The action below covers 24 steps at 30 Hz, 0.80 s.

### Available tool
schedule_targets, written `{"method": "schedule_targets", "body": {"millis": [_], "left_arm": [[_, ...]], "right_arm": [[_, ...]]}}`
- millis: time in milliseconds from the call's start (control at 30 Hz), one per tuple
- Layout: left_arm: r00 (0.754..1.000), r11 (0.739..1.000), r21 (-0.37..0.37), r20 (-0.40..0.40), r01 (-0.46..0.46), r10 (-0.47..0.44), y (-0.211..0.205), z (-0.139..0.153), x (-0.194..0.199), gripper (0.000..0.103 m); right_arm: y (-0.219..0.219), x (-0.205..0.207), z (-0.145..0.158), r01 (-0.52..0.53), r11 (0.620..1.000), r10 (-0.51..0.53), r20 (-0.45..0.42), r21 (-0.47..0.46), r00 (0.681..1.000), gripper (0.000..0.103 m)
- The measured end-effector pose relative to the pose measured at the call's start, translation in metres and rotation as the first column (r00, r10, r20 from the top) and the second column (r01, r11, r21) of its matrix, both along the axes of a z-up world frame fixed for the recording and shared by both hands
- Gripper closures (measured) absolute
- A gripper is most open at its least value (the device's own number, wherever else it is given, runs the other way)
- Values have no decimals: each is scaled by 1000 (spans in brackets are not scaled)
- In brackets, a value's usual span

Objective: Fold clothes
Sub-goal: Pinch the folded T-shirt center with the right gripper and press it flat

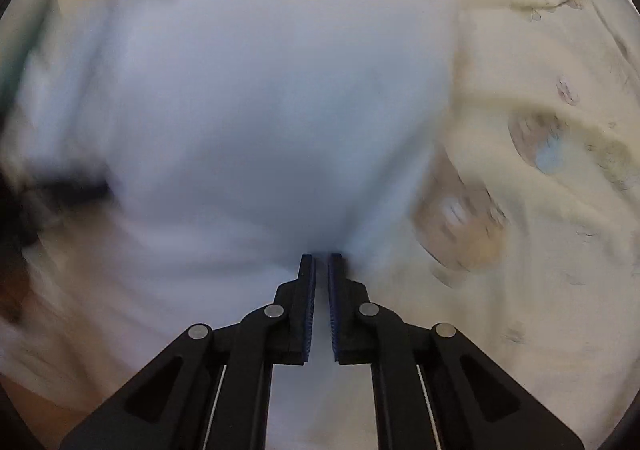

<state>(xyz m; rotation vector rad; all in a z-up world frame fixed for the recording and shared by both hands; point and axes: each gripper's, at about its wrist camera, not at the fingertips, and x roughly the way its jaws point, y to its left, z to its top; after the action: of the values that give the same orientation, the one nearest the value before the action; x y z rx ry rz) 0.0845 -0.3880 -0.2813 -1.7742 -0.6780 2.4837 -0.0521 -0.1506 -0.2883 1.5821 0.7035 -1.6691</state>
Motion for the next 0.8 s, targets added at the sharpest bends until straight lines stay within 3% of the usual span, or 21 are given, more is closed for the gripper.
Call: {"method": "schedule_targets", "body": {"millis": [33,100,133,200,233,300,367,467,533,633,667,800], "left_arm": [[1000,1000,-5,-10,-13,13,-5,-2,5,89],[999,999,-28,-30,-22,21,-11,-2,18,90],[999,999,-46,-36,-18,17,-11,1,24,89],[999,997,-71,-46,-7,3,-8,5,34,89],[998,998,-64,-58,-8,4,-8,8,38,87],[993,1000,19,-120,-16,18,-3,21,32,87],[981,996,90,-189,-23,40,-3,34,22,79],[965,986,160,-264,43,1,2,45,-15,79],[966,980,191,-259,64,-12,-1,40,-32,79],[991,995,96,-133,24,-11,-10,13,-55,80],[992,997,66,-120,36,-28,-18,9,-55,97],[992,997,-22,-99,78,-79,-55,6,-46,101]], "right_arm": [[11,-5,1,40,999,-40,22,-1,999,101],[30,-16,7,123,992,-124,49,18,991,102],[37,-16,13,122,988,-119,-36,97,992,100],[50,-18,29,112,990,-105,-87,90,991,96],[54,-22,36,132,991,-131,-45,34,990,96],[49,-29,53,143,987,-145,-14,-70,989,96],[29,-35,67,131,976,-133,0,-175,991,93],[-6,-38,66,120,953,-93,107,-277,990,93],[-29,-39,61,101,942,-50,164,-319,985,93],[-37,-19,33,10,984,6,87,-178,996,101],[-31,-24,32,10,987,2,75,-160,997,103],[3,-48,40,-6,999,5,-28,-48,1000,103]]}}
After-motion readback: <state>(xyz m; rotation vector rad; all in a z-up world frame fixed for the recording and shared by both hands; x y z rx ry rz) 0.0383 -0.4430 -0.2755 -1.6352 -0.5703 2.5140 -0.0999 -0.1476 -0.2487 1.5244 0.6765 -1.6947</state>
